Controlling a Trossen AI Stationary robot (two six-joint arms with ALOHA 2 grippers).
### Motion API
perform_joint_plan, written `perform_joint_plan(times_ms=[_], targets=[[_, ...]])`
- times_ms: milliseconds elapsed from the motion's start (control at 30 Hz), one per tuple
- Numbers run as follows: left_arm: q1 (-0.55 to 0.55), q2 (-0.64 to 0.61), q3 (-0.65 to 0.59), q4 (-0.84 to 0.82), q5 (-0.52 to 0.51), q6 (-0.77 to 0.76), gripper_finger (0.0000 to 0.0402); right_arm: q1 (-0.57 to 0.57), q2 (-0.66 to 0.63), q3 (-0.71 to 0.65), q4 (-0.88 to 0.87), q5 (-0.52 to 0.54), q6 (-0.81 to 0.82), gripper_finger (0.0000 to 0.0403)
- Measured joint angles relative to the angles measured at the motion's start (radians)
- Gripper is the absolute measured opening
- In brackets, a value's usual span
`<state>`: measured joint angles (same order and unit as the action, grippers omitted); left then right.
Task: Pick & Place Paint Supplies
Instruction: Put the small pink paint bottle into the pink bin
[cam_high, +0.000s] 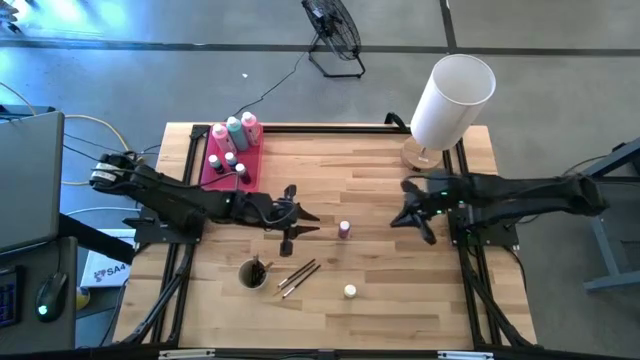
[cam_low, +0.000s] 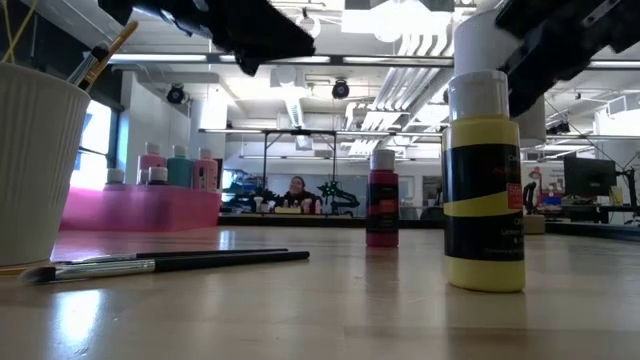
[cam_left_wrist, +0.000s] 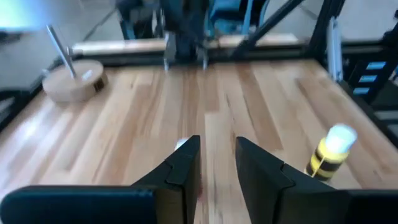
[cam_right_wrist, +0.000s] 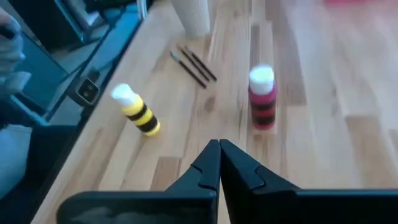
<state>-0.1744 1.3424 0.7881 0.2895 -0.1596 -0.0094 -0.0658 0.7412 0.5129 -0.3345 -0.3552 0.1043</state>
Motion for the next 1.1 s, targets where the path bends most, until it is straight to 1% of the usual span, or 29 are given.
perform_joint_plan(times_ms=[100,233,367,467,533,600,667,700,833,967,1100], targets=[[-0.002,0.031,0.000,0.019,-0.002,0.002,0.0097,0.032,-0.142,-0.011,-0.015,0.062,0.003,0.0002],[-0.002,0.082,0.000,0.046,-0.003,-0.026,0.0097,0.069,-0.298,-0.063,0.032,0.183,0.014,0.0002],[-0.002,0.119,0.000,0.096,-0.003,-0.055,0.0097,0.098,-0.417,-0.112,0.049,0.316,0.032,0.0002],[-0.002,0.137,0.000,0.121,-0.012,-0.038,0.0097,0.115,-0.479,-0.139,0.063,0.389,0.031,0.0002],[-0.002,0.140,0.007,0.143,-0.031,0.011,0.0097,0.126,-0.506,-0.154,0.061,0.407,0.030,0.0002],[-0.002,0.140,0.020,0.143,-0.070,0.094,0.0097,0.131,-0.523,-0.156,0.073,0.411,0.018,0.0002],[-0.002,0.141,0.036,0.139,-0.112,0.160,0.0097,0.132,-0.525,-0.156,0.126,0.437,-0.006,0.0002],[-0.002,0.141,0.043,0.139,-0.122,0.167,0.0097,0.132,-0.525,-0.156,0.154,0.452,-0.025,0.0002],[-0.002,0.141,0.052,0.131,-0.131,0.114,0.0097,0.123,-0.519,-0.156,0.236,0.458,-0.129,0.0002],[-0.002,0.141,0.051,0.113,-0.094,0.031,0.0097,0.116,-0.515,-0.155,0.237,0.455,-0.144,0.0002],[-0.002,0.141,0.051,0.091,-0.059,0.031,0.0097,0.116,-0.513,-0.156,0.203,0.458,-0.140,0.0002]])
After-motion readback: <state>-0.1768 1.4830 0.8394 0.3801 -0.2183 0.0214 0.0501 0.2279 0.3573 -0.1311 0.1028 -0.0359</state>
